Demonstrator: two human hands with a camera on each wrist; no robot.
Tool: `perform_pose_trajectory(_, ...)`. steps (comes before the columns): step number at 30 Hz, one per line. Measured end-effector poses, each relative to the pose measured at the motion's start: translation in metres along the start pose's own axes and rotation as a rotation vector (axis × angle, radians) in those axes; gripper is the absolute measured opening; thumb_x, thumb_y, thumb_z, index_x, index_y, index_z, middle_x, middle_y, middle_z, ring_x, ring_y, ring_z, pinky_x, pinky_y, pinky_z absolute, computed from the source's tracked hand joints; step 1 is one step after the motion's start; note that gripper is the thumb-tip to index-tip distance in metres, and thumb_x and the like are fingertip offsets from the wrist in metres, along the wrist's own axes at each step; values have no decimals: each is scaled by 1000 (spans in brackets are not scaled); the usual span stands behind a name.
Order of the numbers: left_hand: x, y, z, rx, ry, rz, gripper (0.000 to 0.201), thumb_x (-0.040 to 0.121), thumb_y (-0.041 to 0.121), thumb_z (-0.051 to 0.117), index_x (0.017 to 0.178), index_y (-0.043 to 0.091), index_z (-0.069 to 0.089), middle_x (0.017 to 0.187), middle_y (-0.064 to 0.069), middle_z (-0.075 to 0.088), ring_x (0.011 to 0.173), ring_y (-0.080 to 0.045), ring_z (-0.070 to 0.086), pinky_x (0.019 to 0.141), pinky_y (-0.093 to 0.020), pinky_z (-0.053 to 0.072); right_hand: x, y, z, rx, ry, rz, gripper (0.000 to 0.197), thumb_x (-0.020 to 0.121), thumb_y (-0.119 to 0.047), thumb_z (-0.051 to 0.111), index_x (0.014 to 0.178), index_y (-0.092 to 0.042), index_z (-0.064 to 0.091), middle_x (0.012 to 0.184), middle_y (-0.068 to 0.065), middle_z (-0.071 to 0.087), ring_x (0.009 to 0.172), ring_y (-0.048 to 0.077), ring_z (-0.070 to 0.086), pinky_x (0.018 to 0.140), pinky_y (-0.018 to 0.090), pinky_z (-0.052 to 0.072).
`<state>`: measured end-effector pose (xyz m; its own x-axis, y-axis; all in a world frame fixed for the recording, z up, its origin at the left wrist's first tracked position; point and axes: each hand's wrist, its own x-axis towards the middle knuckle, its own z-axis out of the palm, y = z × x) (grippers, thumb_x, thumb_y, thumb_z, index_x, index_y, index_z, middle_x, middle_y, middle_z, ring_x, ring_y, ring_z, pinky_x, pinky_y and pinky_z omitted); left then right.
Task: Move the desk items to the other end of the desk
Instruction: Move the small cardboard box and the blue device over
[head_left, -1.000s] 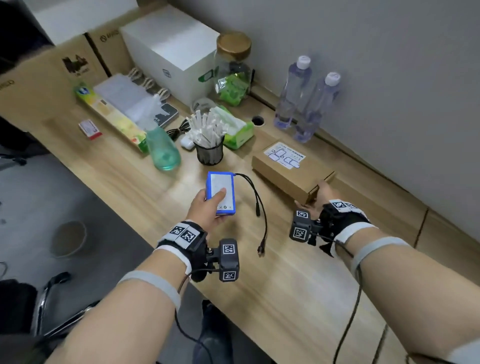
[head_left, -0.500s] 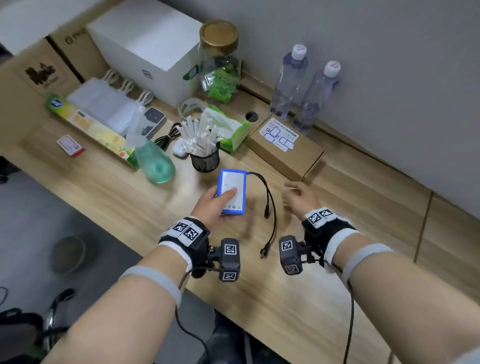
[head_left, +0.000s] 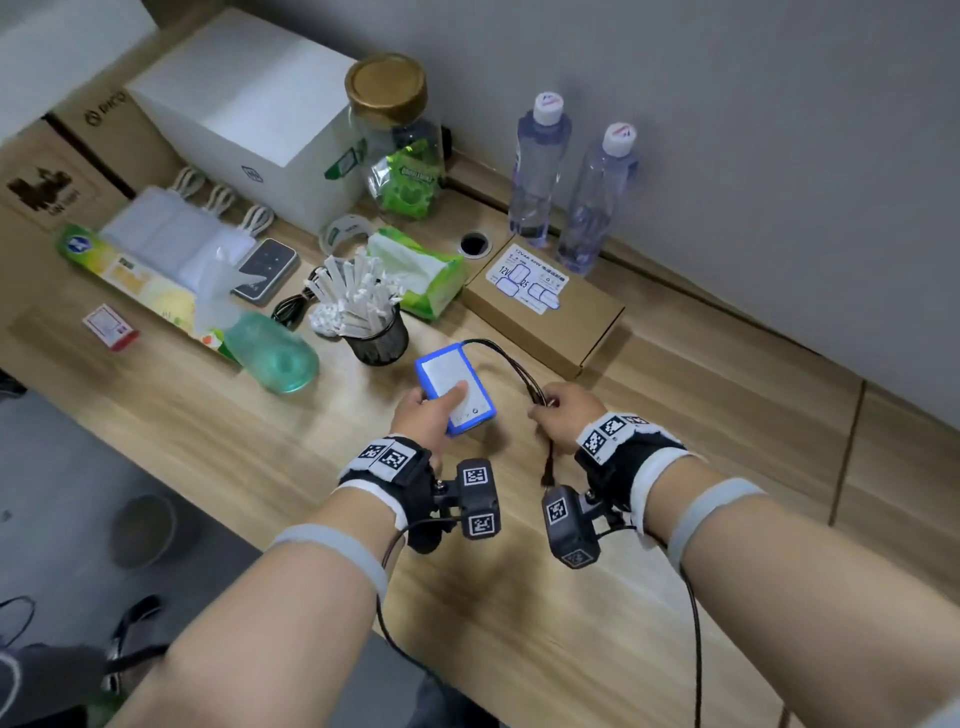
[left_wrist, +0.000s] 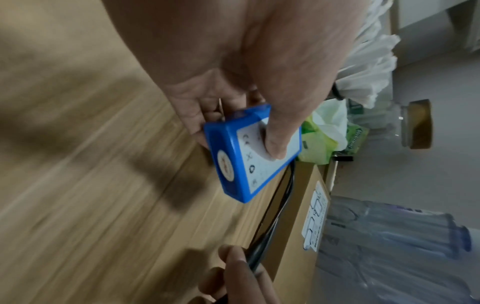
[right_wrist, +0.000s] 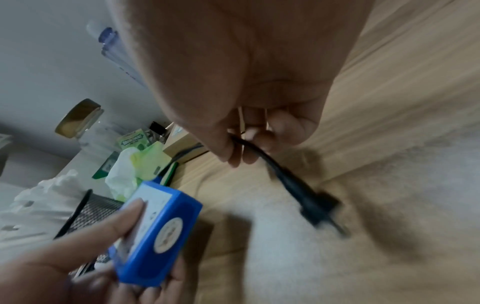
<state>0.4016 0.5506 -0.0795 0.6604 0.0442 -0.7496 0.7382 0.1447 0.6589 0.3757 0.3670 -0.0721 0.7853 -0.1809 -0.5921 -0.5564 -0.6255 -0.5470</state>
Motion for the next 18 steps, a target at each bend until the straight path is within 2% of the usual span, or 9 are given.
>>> perform_pose_trajectory(2, 9, -4, 5, -7, 18, -40, 41, 85, 20, 75, 122, 12, 59, 113, -12, 73, 93, -27, 73, 75, -39, 62, 11, 0, -4, 16, 64, 33, 11, 89, -26, 62, 79, -21, 62, 83, 7, 70, 80, 26, 63, 68, 25, 45)
perform_pose_trajectory(4, 14, -4, 9, -67, 27, -52, 35, 89, 9, 69, 122, 7, 58, 113, -15, 71, 90, -26, 71, 62, -30, 62, 19, -2, -2, 112, 108, 81, 12, 86, -22, 63, 77, -15, 66, 77, 10, 71, 75, 32, 67, 72, 35, 56)
perform_pose_trajectory(6, 17, -2, 14, -111, 41, -25, 29, 91, 2, 65, 119, 4, 59, 110, -15, 69, 86, -24, 70, 58, -25, 61, 25, -6, 3, 263, 111, 122, 11, 85, -14, 59, 75, -17, 64, 66, 10, 67, 62, 32, 65, 71, 48, 61)
perform_pose_trajectory(9, 16, 4, 19, -108, 53, 12, 11, 92, 3, 66, 101, 6, 61, 102, -14, 69, 81, -21, 69, 54, -22, 59, 31, -13, 8, 392, 137, 137, 17, 83, -4, 56, 82, -21, 59, 69, 6, 67, 61, 25, 64, 76, 49, 60)
perform_pose_trajectory(11, 21, 6, 18, -39, 61, -13, 14, 90, 10, 70, 100, 6, 62, 105, -18, 71, 88, -28, 71, 59, -29, 61, 32, -16, 11, 425, 163, 127, 21, 79, -4, 55, 83, -24, 56, 74, 8, 71, 66, 27, 69, 74, 49, 61)
perform_pose_trajectory(13, 23, 8, 14, 51, 85, -38, 19, 87, 13, 74, 99, 3, 63, 106, -20, 71, 93, -33, 71, 73, -39, 62, 31, -16, 14, 448, 157, 133, 23, 77, -5, 53, 84, -27, 51, 72, 11, 72, 62, 28, 70, 66, 51, 61)
perform_pose_trajectory(15, 23, 10, 11, 105, 132, -26, 17, 85, 12, 76, 92, 0, 65, 102, -19, 72, 92, -33, 72, 85, -44, 59, 26, -19, 16, 493, 135, 145, 23, 79, -4, 52, 84, -26, 48, 71, 11, 72, 57, 26, 66, 63, 52, 59)
perform_pose_trajectory(17, 17, 11, 12, 107, 145, -14, 15, 87, 8, 72, 94, 2, 60, 101, -18, 71, 92, -32, 72, 90, -44, 57, 20, -22, 17, 523, 111, 126, 20, 80, -4, 54, 83, -23, 51, 73, 10, 73, 59, 25, 67, 68, 50, 60)
perform_pose_trajectory(18, 11, 11, 14, 76, 136, -24, 19, 90, 5, 67, 104, 5, 54, 101, -16, 69, 94, -30, 71, 93, -44, 55, 16, -23, 16, 531, 94, 110, 19, 81, -4, 57, 82, -22, 54, 76, 10, 73, 63, 24, 69, 72, 50, 61)
